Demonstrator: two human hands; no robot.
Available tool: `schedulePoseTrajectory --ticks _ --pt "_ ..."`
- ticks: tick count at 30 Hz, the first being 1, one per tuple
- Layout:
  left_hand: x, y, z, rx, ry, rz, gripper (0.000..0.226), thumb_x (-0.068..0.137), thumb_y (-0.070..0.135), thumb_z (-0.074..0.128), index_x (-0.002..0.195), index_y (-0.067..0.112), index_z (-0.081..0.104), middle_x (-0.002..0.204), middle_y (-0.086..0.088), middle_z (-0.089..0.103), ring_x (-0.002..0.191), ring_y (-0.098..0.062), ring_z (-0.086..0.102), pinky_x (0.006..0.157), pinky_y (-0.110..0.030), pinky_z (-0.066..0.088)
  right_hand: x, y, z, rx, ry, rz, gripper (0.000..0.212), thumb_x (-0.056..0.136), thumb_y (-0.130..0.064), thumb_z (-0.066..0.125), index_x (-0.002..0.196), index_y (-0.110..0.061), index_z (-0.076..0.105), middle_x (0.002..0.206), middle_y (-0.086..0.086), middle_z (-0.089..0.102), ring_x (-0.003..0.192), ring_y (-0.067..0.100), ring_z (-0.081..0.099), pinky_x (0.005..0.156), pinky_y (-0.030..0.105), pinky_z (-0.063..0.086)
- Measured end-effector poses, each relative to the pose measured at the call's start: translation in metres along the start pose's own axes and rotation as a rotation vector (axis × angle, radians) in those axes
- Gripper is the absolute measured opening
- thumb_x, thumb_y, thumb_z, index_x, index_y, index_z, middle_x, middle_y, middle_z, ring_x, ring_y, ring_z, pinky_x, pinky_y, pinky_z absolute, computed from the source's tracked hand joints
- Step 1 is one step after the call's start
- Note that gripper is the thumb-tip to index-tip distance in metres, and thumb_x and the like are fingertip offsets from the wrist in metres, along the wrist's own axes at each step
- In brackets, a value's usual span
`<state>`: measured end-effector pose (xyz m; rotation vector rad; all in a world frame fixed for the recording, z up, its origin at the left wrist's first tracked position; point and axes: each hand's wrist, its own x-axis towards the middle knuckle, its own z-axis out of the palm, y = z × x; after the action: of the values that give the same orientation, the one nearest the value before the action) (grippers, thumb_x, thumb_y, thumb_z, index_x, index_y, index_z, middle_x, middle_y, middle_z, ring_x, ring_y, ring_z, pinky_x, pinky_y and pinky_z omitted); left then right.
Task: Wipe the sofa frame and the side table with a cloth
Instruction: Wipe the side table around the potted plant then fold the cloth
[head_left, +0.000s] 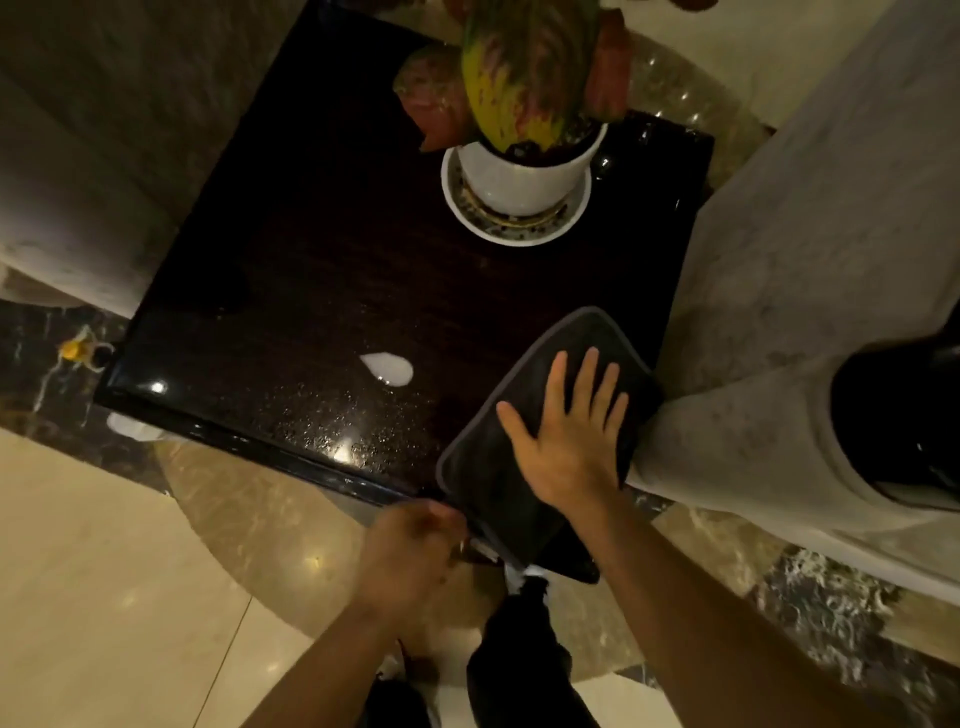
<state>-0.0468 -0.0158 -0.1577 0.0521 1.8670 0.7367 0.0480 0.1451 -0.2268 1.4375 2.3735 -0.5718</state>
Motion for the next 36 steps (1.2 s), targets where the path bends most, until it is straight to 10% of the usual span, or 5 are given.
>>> schedulePoseTrajectory --ticks 7,15,23,36 --pt "0.109 0.138 -0.077 0.055 0.316 0.462 0.013 0.092 0.022 0.059 0.081 0.027 0.063 0.084 -0.003 0.069 0.061 -0.012 0.069 0.046 -0.023 0.052 0.045 0.019 -0.006 -0.112 0.233 -0.357 0.079 0.095 -0.074 0.017 0.159 -0.027 0.014 0.167 0.013 0.007 0.154 0.037 0.0 0.121 0.06 0.01" --pt "0.191 0.21 -0.038 -0.094 0.022 0.351 0.016 0.098 0.02 0.051 0.109 0.009 0.045 0.091 -0.01 0.053 0.065 -0.028 0.063 0.047 -0.034 0.056 0.073 0.03 -0.023 0.023 0.015 -0.275 0.096 0.055 -0.107 0.013 0.129 -0.066 -0.032 0.151 -0.017 -0.043 0.139 0.018 -0.044 0.116 0.047 -0.025" --pt "0.214 0.208 -0.03 -0.247 -0.199 0.442 0.028 0.097 0.01 0.054 0.119 -0.007 0.053 0.095 -0.021 0.066 0.058 -0.025 0.073 0.046 -0.026 0.056 0.064 0.001 0.008 -0.016 0.417 -0.135 0.081 0.08 -0.083 -0.016 0.152 -0.047 -0.013 0.163 -0.007 -0.022 0.15 0.023 -0.023 0.12 0.049 -0.017" --pt "0.211 0.228 -0.052 -0.169 -0.102 0.437 0.04 0.09 -0.004 0.056 0.129 -0.009 0.045 0.082 -0.026 0.065 0.044 -0.03 0.067 0.032 -0.026 0.048 0.027 -0.004 0.02 -0.023 0.35 -0.071 0.076 0.077 -0.087 -0.012 0.147 -0.057 -0.017 0.164 -0.011 -0.022 0.148 0.015 -0.029 0.122 0.04 -0.014"
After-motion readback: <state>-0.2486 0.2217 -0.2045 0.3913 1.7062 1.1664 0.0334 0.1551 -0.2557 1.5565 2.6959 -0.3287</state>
